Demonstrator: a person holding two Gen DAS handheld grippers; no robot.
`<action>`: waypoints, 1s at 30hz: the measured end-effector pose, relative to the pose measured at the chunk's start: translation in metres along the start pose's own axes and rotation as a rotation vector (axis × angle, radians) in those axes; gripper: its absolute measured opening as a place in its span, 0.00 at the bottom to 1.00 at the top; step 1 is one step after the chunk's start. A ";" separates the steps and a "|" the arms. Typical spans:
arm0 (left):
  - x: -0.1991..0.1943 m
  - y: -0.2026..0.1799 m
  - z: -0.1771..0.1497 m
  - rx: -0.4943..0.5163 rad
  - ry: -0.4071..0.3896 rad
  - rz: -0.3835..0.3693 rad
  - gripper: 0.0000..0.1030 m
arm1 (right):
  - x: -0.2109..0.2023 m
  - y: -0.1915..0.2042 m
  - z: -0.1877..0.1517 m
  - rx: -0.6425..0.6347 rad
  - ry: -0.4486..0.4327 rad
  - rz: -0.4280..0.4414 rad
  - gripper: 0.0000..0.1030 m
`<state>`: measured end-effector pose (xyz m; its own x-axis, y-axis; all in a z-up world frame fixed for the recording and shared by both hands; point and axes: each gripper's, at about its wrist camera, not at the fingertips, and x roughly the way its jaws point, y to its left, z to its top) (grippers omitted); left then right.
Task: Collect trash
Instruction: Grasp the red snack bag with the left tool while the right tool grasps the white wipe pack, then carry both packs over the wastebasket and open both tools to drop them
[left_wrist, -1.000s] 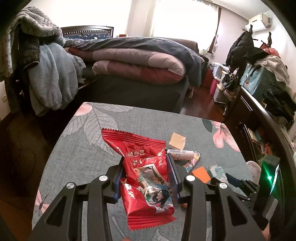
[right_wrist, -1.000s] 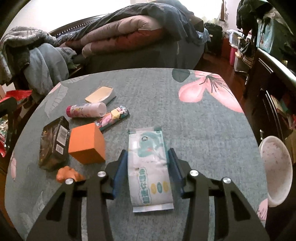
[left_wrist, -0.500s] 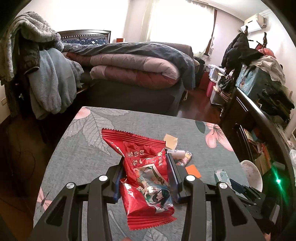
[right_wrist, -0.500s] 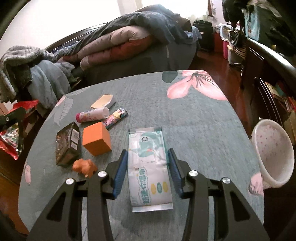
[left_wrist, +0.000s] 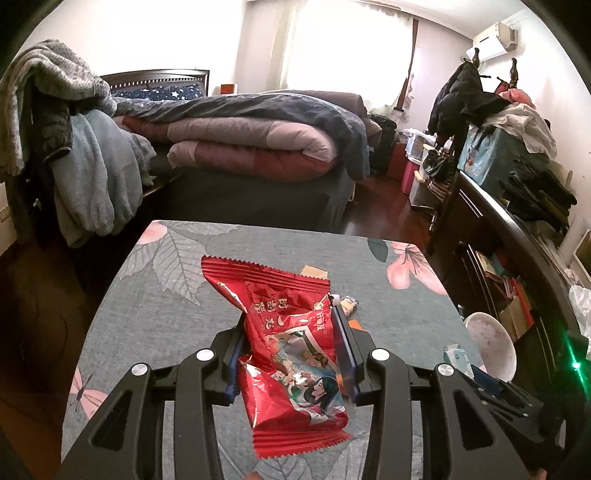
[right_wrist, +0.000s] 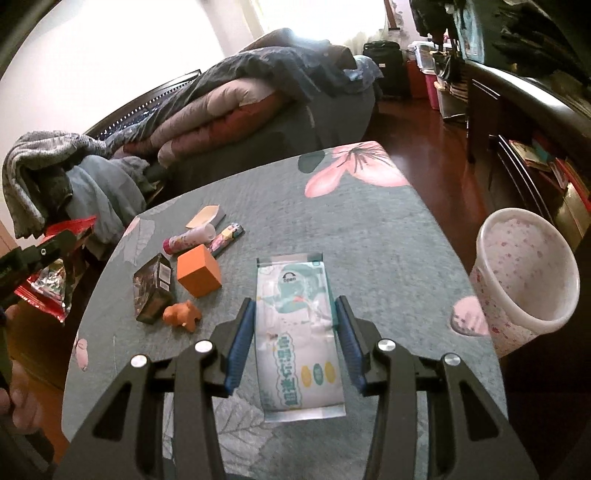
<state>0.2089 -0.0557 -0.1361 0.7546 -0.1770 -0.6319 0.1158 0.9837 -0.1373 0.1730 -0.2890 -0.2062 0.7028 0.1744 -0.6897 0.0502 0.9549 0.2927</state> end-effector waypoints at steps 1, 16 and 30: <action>-0.001 -0.002 0.000 0.003 0.000 -0.002 0.40 | -0.003 -0.002 -0.001 0.003 -0.004 -0.001 0.43; 0.002 -0.069 -0.006 0.105 0.000 -0.093 0.40 | -0.039 -0.046 -0.004 0.060 -0.071 -0.062 0.44; 0.052 -0.209 -0.013 0.264 0.082 -0.343 0.40 | -0.064 -0.166 -0.007 0.225 -0.138 -0.251 0.44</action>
<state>0.2157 -0.2709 -0.1504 0.5914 -0.4857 -0.6437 0.5194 0.8400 -0.1566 0.1143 -0.4571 -0.2152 0.7369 -0.1072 -0.6675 0.3773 0.8844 0.2745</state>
